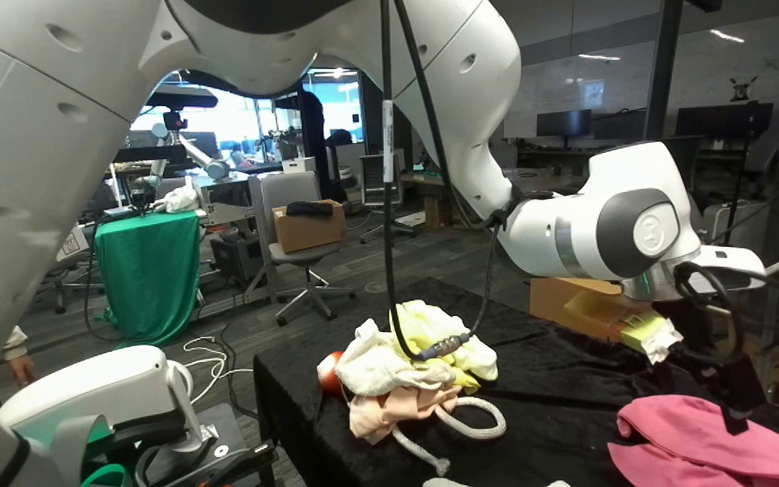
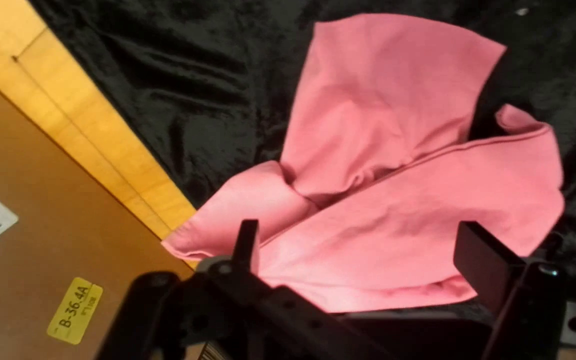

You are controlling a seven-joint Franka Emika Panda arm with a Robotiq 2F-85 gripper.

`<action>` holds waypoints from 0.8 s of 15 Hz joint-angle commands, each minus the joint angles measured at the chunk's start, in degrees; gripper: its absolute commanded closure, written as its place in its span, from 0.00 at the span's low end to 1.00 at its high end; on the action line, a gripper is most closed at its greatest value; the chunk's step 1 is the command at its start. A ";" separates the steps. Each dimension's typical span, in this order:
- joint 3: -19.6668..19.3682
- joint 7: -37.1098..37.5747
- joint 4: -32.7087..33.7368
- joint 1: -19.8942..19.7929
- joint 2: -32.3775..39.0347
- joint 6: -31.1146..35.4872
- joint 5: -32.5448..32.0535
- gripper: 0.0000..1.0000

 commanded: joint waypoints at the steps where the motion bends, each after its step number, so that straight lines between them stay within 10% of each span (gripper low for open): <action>1: -1.56 -4.55 9.49 -0.14 5.14 -6.95 -6.12 0.00; 12: 10.65 -37.37 24.03 -10.98 14.63 -5.15 -8.36 0.00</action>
